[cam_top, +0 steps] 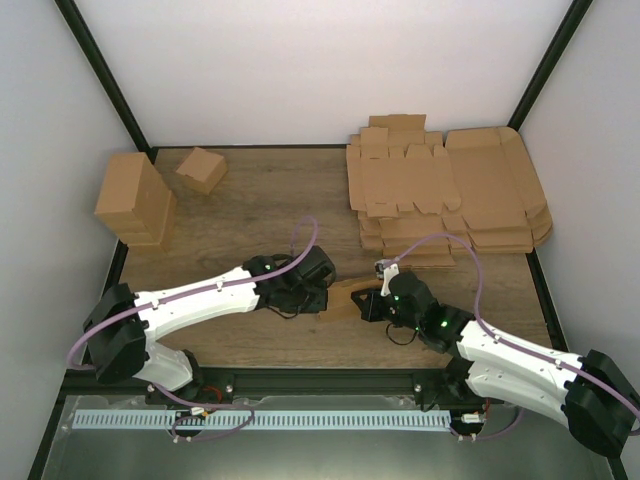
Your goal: Fold the paper box
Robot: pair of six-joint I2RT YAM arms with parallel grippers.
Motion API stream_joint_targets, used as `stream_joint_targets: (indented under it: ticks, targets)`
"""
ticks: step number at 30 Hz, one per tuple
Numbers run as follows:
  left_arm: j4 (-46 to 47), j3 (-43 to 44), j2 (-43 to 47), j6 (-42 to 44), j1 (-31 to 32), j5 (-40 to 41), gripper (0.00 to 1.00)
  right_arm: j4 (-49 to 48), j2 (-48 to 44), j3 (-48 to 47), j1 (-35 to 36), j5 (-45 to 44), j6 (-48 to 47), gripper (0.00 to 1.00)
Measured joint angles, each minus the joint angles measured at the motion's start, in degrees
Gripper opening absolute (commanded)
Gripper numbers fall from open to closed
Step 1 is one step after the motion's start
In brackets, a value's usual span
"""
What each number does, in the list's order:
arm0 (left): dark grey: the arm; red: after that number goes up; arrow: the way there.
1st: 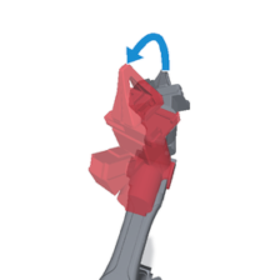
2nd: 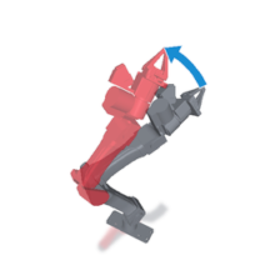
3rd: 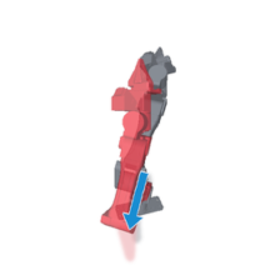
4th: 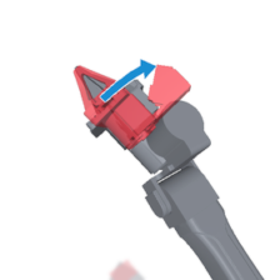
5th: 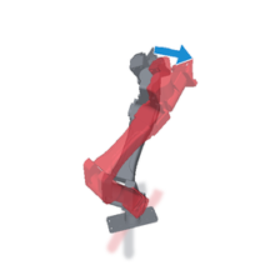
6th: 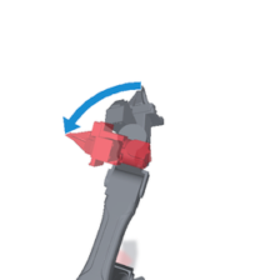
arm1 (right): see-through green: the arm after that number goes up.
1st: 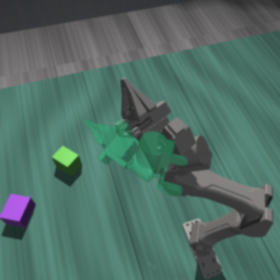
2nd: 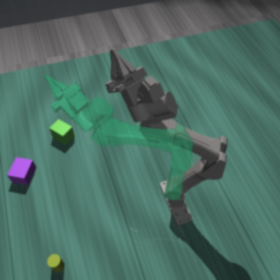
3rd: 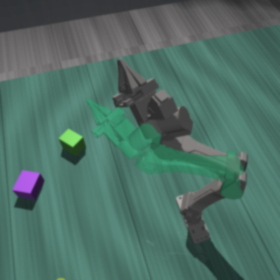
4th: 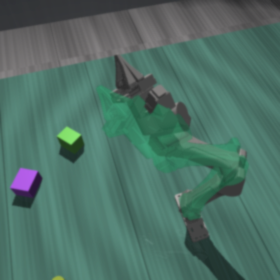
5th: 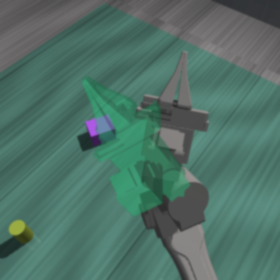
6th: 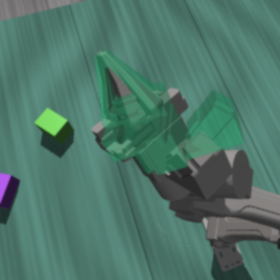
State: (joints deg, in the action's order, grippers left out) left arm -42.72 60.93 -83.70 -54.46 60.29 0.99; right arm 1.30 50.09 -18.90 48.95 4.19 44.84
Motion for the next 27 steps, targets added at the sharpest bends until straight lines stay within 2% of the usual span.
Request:
stream_joint_targets:
  ticks: [27]
  targets:
    - [-2.23, 0.90, -1.44, 0.63, 0.17, 1.49, 0.04, 0.17, 0.02, -0.09, 0.02, -0.31, 0.02, 0.01]
